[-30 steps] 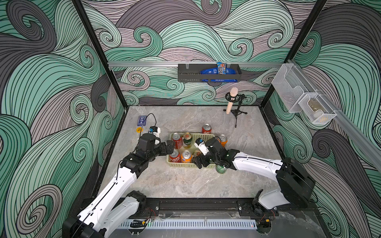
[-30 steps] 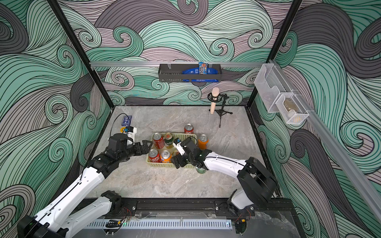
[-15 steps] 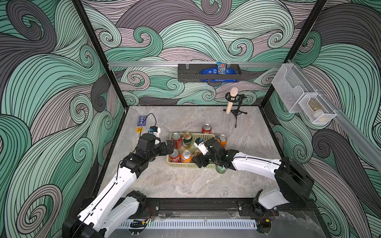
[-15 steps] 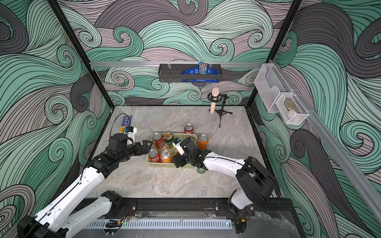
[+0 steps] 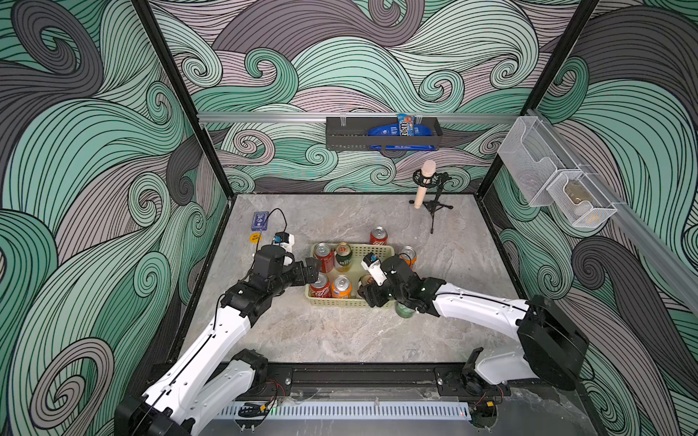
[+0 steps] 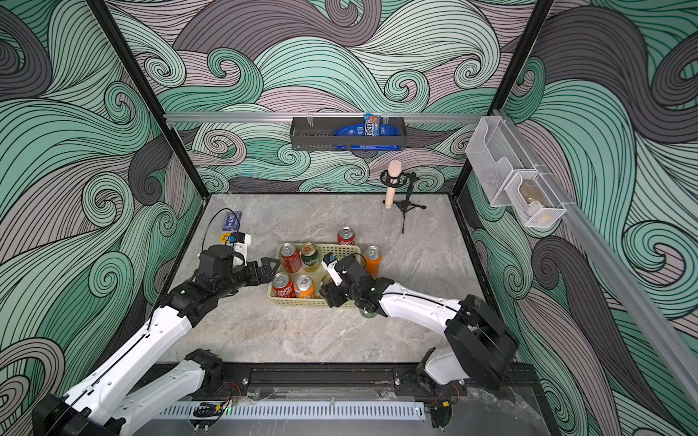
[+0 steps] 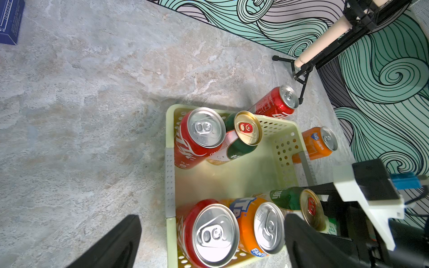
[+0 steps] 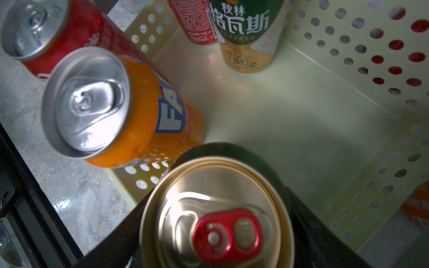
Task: Take out the drinks from the basket
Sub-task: Pick up the drink from the basket.
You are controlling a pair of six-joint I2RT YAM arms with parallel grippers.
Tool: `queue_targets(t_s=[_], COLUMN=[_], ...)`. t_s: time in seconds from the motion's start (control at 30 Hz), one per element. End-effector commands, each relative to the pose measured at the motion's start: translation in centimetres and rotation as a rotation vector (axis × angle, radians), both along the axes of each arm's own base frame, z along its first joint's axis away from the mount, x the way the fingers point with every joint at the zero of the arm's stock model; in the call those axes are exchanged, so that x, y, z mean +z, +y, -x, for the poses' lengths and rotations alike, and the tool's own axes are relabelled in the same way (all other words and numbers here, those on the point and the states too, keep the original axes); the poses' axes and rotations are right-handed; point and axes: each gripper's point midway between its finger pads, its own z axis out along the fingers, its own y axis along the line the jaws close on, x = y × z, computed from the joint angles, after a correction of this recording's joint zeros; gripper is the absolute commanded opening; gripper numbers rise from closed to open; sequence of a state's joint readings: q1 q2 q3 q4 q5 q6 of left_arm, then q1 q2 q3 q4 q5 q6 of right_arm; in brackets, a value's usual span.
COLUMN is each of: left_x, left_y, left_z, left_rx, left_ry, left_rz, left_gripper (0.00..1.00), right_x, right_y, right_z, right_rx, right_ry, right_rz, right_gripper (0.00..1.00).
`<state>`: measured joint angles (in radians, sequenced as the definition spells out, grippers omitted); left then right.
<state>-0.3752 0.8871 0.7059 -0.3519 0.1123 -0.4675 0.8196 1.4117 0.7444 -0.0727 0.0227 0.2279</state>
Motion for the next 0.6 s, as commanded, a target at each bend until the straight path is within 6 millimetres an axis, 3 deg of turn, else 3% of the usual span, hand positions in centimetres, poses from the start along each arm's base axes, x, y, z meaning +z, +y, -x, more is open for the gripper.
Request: queue_targets(t_s=[0.0,0.37,0.57], left_x=[0.9,5.2,6.0], left_y=[-0.8,-3.2,-4.2], left_z=[-0.1,0.1,0.7], left_rx=[-0.022,-0.092,-0.135], left_ry=[-0.019,-0.052,-0.032], left_rz=[0.065,0.251,0.305], left_gripper=[0.99,0.99,0.99], right_x=[2.7,5.6,7.5], right_y=[0.3,-0.1,-0.3], right_z=[-0.8,-1.3,-1.9], right_rx=[-0.024,-0.054,-0.079], right_ry=[-0.066,-0.132,-0.163], right_rz=[-0.062,-0.107,-0.114], right_gripper=[0.64,0.61,0.61])
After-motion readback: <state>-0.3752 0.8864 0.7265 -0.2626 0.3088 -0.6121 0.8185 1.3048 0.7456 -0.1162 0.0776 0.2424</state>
